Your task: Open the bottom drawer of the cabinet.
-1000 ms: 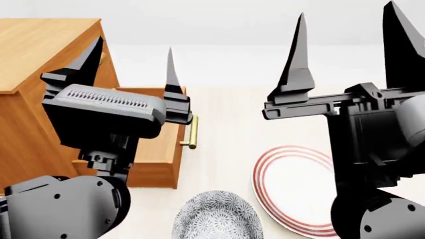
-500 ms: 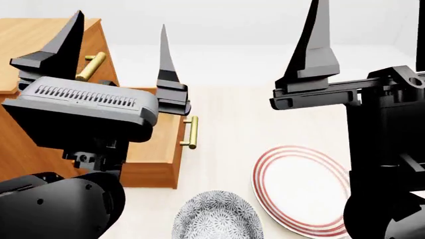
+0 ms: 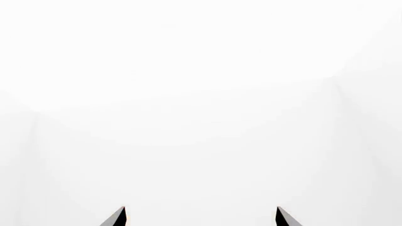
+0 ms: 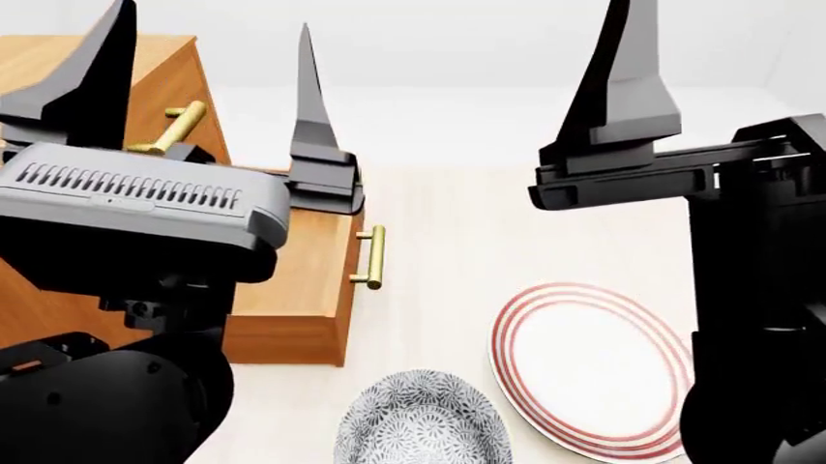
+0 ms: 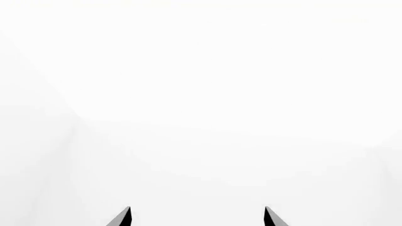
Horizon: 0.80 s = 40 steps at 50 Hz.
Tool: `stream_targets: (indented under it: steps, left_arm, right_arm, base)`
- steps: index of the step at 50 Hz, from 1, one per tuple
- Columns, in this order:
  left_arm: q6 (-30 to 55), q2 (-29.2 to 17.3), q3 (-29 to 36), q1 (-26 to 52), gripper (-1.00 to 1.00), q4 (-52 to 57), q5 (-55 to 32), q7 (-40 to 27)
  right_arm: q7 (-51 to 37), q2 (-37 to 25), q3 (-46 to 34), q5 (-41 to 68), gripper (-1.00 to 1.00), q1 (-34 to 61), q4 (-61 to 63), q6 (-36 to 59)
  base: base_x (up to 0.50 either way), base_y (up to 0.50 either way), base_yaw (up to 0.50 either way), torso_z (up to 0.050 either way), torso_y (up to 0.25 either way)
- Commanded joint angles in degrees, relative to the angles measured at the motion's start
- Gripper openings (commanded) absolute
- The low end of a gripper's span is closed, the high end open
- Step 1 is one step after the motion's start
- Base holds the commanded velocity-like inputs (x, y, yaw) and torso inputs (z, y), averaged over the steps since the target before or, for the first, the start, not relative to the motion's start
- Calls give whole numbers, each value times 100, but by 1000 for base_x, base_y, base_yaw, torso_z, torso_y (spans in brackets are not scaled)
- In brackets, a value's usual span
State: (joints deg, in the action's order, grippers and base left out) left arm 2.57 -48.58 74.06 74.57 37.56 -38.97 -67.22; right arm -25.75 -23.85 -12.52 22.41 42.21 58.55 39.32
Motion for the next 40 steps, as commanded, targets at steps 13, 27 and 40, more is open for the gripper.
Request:
stream_targets:
  steps: [13,27,40]
  left_arm:
    - [75,25,-71,54,100,12,-31,44]
    - [235,107,-249,379,100,-134,-272,213]
    - [224,123,-300,382,100,-237,-312,269]
  right_arm:
    - [-217,-162,11,299,100,141,29,-6]
    - [-336,-141,111,714,100,725,-106,284]
    - [-371,-134,93,804,100,836,-244,281]
  base:
    - [0,0,0,0,0]
    - [0,0,0,0,0]
    - [0,0,0,0,0]
